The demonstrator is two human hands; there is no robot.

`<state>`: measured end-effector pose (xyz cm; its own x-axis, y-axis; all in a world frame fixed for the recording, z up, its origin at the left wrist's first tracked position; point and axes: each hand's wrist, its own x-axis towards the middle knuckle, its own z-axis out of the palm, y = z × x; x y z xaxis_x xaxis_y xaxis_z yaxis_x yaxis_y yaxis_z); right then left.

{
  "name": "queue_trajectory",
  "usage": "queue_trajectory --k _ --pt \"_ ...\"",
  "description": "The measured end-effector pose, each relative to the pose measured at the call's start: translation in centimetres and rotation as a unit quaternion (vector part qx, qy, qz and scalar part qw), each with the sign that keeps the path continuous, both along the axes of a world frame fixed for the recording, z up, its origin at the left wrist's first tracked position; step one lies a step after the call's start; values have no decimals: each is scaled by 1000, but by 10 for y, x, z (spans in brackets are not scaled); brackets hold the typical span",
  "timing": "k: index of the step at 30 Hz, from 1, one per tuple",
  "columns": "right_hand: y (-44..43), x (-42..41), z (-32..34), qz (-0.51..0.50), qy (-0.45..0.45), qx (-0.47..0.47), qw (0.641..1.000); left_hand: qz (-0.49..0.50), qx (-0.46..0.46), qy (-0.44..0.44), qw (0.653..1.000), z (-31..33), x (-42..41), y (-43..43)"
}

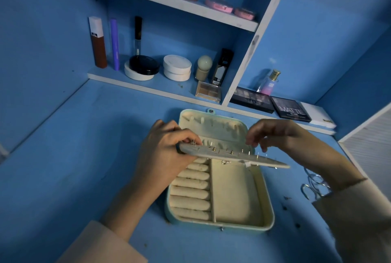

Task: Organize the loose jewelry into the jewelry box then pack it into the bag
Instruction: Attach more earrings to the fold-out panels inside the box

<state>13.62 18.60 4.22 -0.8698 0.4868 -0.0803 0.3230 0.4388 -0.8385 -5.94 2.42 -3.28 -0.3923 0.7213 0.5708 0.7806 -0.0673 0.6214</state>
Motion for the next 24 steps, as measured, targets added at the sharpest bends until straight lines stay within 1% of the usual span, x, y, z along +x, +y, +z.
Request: queue_trajectory --k 2,5,8,11,15,19,24 --pt "-1 14 -5 -7 -8 5 1000 2 -1 3 1000 0 0 1" --pt "-7 25 -12 -2 -12 -31 999 7 -1 13 1000 1 0 0" --pt "-12 28 -15 -29 11 -41 999 15 -1 1 1000 0 1 1" --pt "-14 27 -16 -67 36 -52 996 45 -21 1 999 1 3 2" --pt "-16 21 -19 -109 59 -53 991 77 -13 -51 996 7 8 -1" --pt "-16 14 -23 -163 64 -70 982 61 -44 -79 994 5 7 -2" --pt "-18 8 -27 -206 68 -76 973 51 -37 -100 993 4 6 -2"
